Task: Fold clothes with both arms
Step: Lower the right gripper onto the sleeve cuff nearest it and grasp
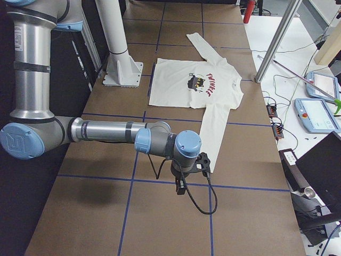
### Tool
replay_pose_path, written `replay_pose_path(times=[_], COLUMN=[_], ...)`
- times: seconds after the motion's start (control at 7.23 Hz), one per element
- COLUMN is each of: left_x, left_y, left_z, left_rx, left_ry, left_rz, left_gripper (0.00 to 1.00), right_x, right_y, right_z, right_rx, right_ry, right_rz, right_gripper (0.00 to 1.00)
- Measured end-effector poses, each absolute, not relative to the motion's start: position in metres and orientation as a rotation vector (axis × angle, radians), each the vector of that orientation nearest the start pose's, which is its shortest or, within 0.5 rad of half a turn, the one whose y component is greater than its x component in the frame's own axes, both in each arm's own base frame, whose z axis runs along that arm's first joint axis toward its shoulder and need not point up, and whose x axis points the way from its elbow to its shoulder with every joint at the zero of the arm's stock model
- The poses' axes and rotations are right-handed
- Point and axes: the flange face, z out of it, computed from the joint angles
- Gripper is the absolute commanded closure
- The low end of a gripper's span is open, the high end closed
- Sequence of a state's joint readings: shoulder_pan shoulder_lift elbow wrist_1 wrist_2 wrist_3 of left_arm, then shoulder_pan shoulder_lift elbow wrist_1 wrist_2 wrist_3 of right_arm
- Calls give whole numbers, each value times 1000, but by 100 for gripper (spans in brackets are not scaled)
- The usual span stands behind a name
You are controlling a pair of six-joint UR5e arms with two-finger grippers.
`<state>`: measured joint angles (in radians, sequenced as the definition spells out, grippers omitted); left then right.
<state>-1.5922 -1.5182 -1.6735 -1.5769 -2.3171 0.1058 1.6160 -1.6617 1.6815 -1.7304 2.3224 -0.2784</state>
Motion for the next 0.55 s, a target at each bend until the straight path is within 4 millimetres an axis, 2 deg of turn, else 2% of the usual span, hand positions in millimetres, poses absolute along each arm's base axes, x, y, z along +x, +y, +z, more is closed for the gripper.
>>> replay_pose_path(times=[0.28, 0.55], left_x=[-76, -76], left_y=[-471, -481], left_z=[635, 620], left_rx=[104, 135], left_ry=[741, 738], left_rz=[102, 113], left_gripper=[0, 0], right_x=[85, 84], right_y=[-442, -447], right_z=[660, 647], right_rx=[-3, 23], right_ry=[-768, -788], right_rz=[-166, -170], right_gripper=[0, 0])
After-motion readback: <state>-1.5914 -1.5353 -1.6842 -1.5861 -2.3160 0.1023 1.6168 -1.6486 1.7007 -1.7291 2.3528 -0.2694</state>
